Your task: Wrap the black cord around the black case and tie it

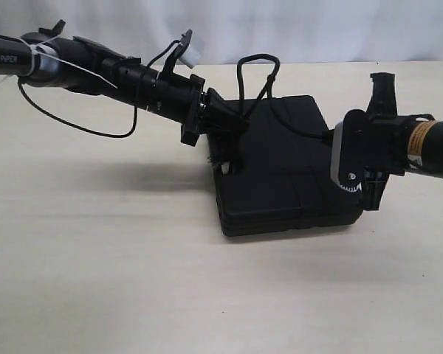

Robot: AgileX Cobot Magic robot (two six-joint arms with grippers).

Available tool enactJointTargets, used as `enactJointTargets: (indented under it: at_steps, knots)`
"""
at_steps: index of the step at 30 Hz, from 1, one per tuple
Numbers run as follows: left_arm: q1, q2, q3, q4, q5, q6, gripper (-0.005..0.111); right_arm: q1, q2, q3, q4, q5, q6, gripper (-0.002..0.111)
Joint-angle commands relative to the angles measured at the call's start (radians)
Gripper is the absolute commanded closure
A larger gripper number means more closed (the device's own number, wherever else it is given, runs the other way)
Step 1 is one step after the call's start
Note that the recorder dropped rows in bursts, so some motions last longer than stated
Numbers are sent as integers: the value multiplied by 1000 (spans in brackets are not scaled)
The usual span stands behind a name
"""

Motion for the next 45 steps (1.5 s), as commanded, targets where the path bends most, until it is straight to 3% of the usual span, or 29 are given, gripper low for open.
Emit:
enactJointTargets:
  at_steps: [1, 6, 11, 17, 23, 33, 39, 45]
  knots:
    - [-16, -2, 1, -34, 13, -10, 107, -1, 2, -5, 38, 87, -33, 104]
    - [-4, -2, 1, -40, 13, -137, 107, -4, 4, -5, 38, 135, -71, 104]
    - [1, -2, 1, -38, 13, -478, 107, -4, 5, -18, 38, 142, -82, 104]
    - [1, -2, 1, -101, 13, -667, 107, -4, 5, -18, 38, 138, -86, 104]
    - [-1, -2, 1, -118, 13, -736, 107, -4, 5, -18, 42, 58, -83, 104]
    - [-1, -2, 1, -209, 13, -827, 107, -52, 58, -18, 120, 112, -97, 104]
    - [-32, -2, 1, -209, 13, -837, 107, -52, 118, -20, 160, -81, -115, 104]
    - [-55, -2, 1, -203, 13, -837, 107, -52, 169, -40, 172, -82, -131, 104]
